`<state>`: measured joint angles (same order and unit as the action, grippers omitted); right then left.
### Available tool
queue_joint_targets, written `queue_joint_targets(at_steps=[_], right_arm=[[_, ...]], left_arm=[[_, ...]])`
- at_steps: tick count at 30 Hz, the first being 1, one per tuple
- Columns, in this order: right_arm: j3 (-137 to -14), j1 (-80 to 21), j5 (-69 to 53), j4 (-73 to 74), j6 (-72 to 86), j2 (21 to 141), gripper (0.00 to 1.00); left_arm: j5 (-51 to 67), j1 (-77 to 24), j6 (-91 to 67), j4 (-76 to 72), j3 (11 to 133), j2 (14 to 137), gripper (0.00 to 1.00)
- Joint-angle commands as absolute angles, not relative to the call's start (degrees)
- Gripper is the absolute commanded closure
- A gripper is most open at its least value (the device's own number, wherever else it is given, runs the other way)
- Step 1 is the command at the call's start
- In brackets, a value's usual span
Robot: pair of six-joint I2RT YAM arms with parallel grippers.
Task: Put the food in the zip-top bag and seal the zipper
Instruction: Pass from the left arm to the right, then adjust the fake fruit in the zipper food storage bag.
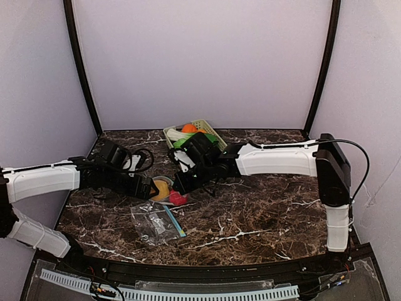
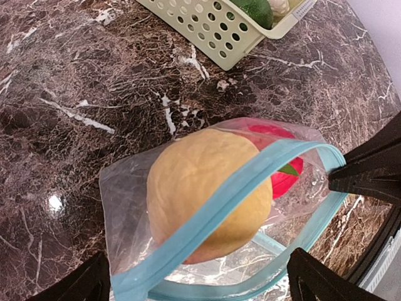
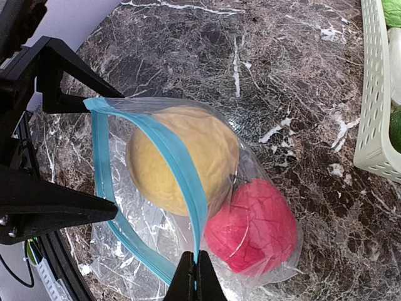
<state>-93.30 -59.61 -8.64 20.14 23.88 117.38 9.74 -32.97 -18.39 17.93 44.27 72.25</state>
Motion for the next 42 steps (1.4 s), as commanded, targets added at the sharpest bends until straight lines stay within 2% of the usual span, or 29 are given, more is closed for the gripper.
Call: queue_joint_targets(at_steps=[1, 8, 21, 42], right_arm=[[-92.31, -60.1, -10.09, 18.09, 22.93, 114.18, 1.0], [-91.76, -60.05, -11.73, 17.32, 22.94, 113.75, 1.0], [-91.39, -60.08, -15.64, 15.72, 23.66, 114.94, 1.0], [-88.93, -60.05, -18.79, 12.82, 25.5, 113.6, 1.0]], left_arm=[[7.19, -33.11, -17.44, 17.76, 46.14, 73.97, 0.01], [3.14, -33.13, -18.51, 17.62, 47.23, 76.86, 0.01], [4.81, -33.13, -19.23, 11.91, 46.23, 80.85, 0.01], [2.49, -33.13, -19.89, 11.34, 44.96, 85.3, 0.01]])
